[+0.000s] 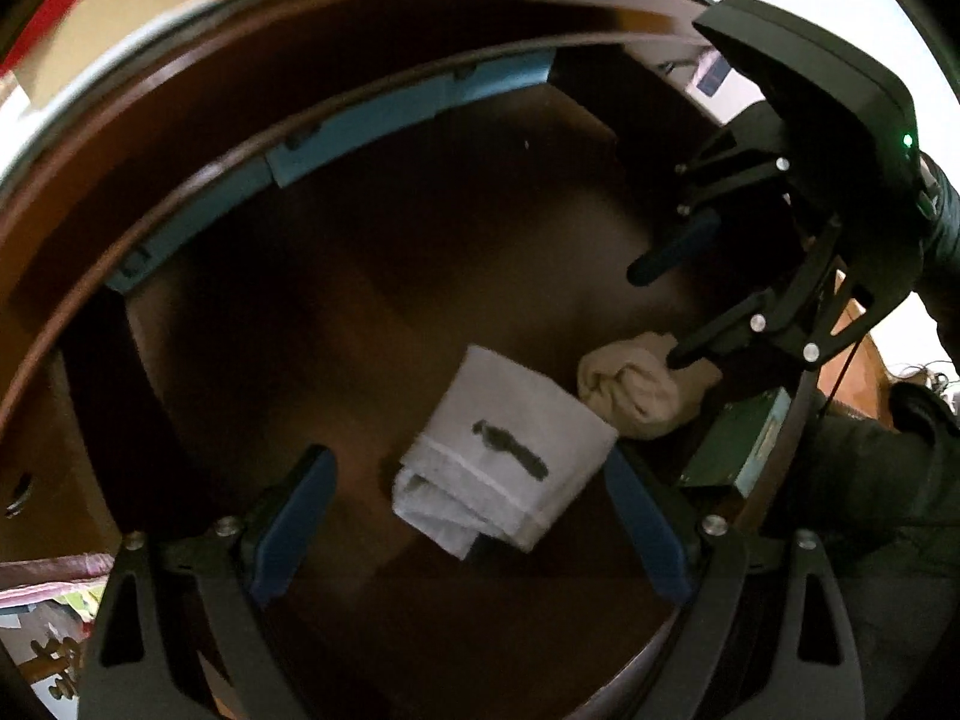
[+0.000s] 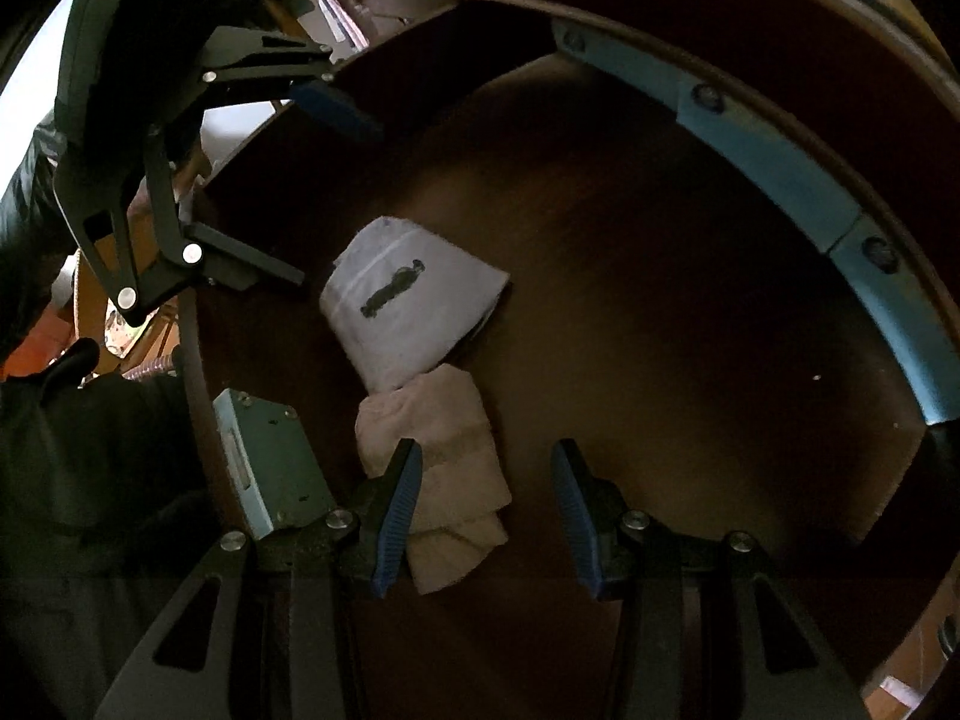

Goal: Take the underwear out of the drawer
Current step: 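Grasp the grey sock with the left tool while the right tool grasps the beige sock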

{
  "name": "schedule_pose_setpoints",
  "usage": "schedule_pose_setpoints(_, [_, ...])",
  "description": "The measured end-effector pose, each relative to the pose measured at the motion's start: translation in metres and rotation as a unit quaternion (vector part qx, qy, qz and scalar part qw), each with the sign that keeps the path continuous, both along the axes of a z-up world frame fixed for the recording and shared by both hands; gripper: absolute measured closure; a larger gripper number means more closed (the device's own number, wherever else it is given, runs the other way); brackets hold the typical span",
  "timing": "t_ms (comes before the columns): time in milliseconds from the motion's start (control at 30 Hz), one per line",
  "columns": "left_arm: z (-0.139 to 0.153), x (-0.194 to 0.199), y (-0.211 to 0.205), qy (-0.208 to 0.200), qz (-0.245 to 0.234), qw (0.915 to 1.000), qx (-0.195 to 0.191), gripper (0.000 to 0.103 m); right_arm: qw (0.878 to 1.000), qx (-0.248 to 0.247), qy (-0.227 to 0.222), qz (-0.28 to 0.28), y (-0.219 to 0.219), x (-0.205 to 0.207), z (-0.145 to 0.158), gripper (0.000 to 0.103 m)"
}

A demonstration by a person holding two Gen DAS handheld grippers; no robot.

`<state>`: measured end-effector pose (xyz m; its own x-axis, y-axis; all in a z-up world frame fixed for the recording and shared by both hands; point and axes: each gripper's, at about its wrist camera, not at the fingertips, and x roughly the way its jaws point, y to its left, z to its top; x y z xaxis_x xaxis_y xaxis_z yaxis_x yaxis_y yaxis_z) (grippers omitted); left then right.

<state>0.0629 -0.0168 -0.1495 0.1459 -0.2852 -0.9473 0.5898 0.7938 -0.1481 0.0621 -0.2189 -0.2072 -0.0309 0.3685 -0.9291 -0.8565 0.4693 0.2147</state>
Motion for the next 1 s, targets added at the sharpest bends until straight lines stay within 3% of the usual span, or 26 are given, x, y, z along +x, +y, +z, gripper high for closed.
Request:
schedule_pose_setpoints(400, [-0.015,0.008,-0.013,0.048,-0.025,0.9985,-0.003,0.011,0.998,0.004,0.055,0.012,0.011,0.002,-0.015,0.055])
schedule_pose_setpoints(733, [-0.026,0.012,-0.012,0.057,-0.023,0.9981,-0.001,0.011,0.993,0.018,0.120,0.001,0.013,0.007,-0.025,0.056])
schedule_pose_setpoints(867, [-0.029,0.014,-0.014,0.059,-0.022,0.9980,0.002,0.011,0.992,0.019,0.120,0.009,0.014,0.001,-0.022,0.075])
schedule_pose_setpoints(1000, [-0.032,0.016,-0.019,0.063,-0.025,0.9977,0.003,0.011,0.994,0.021,0.103,0.005,0.011,-0.006,-0.016,0.082])
